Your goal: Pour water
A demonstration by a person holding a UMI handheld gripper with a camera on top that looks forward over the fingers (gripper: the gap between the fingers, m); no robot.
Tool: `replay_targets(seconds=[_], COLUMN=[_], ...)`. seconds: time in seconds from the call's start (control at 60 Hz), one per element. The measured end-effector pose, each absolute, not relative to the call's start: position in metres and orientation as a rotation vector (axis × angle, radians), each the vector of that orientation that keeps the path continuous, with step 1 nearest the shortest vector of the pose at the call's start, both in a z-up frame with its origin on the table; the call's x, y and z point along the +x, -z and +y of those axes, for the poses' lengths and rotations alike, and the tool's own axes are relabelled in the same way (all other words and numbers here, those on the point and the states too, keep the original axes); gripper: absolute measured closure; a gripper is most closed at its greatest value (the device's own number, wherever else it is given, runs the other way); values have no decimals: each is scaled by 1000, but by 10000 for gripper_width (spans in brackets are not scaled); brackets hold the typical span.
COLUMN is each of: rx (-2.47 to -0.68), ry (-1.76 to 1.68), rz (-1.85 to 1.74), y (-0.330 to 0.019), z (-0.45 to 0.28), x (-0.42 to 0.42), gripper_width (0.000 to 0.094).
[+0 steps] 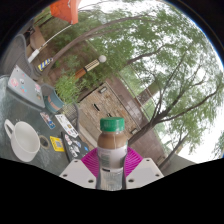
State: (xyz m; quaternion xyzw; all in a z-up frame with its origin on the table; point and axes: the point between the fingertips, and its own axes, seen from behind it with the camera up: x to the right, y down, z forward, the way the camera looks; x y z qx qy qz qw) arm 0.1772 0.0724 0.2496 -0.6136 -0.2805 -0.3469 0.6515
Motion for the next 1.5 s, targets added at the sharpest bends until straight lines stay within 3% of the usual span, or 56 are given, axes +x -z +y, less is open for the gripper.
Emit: replay_targets(seconds=[0.133,0.2,0.333,0.483,0.817,0.95,1.05,1.5], rx=[-1580,-1612,-1660,-1656,-1684,-1718,-1774,-1784], ry=[62,-175,-158,-126,-114,-108,-147,-57], rz=[-17,145,127,11,-36,-27,6,86], y=[-196,-140,-99,-81,-78,-73,-67,-107], z=[73,77,80,85,87,83,66,-130], x=[227,232,253,241,230,229,229,238], gripper_width=[647,647,649,648,628,413,77,106])
